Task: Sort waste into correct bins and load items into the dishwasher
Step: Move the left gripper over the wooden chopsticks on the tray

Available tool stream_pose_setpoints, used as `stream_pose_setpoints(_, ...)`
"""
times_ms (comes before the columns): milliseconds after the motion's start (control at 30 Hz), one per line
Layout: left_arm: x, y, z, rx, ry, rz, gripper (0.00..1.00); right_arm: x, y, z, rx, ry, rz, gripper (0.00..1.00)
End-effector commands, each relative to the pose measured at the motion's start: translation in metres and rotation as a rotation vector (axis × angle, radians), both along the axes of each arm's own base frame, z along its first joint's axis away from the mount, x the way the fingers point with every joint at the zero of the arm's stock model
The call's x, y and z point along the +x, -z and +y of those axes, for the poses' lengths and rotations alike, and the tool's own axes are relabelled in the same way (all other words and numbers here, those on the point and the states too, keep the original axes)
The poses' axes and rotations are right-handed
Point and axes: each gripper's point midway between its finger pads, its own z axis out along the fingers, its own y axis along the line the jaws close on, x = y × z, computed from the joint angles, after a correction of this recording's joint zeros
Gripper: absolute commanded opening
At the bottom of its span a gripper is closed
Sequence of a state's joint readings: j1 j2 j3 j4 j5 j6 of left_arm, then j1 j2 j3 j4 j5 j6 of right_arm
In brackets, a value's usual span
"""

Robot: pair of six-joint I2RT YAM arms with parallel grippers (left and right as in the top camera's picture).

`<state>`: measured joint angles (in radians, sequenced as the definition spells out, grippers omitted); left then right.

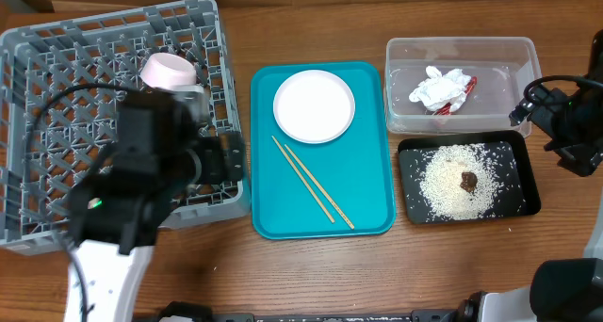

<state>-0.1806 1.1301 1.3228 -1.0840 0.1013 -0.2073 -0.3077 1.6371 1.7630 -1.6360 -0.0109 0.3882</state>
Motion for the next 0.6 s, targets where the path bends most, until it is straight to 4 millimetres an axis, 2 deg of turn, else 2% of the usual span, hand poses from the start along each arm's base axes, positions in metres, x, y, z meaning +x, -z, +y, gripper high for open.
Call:
stream_pose_setpoints(0, 0.009, 0.048, -0.039, 0.005, 0.124, 0.085, 1.00, 0.002, -0.010, -0.003, -0.022, 0.005, -0.038, 1.00)
stream_pose_setpoints(167, 0.023, 0.099, -0.069, 0.057, 0.219, 0.201, 0.97, 0.003, -0.010, -0.003, -0.022, 0.006, -0.038, 1.00)
stream_pose_setpoints(267, 0.024, 0.130, -0.074, 0.082, 0.231, 0.294, 0.87, 0.002, -0.010, -0.003, -0.022, 0.005, -0.037, 1.00)
stream_pose_setpoints(300, 0.021, 0.144, -0.073, 0.095, 0.226, 0.350, 0.82, 0.002, -0.010, -0.003, -0.022, 0.005, -0.037, 1.00)
stream_pose_setpoints(400, 0.010, 0.167, -0.067, 0.121, 0.211, 0.464, 0.70, 0.002, -0.010, -0.003, -0.022, 0.005, -0.037, 1.00)
stream_pose_setpoints(500, -0.006, 0.184, -0.057, 0.165, 0.178, 0.584, 0.70, 0.002, -0.010, -0.003, -0.022, 0.005, -0.037, 1.00)
stream_pose_setpoints(533, -0.014, 0.191, -0.045, 0.217, 0.124, 0.640, 0.70, 0.003, -0.010, -0.003, -0.022, 0.005, -0.038, 1.00)
stream_pose_setpoints(567, -0.016, 0.192, -0.041, 0.234, 0.111, 0.652, 0.70, 0.002, -0.010, -0.003, -0.022, 0.005, -0.037, 1.00)
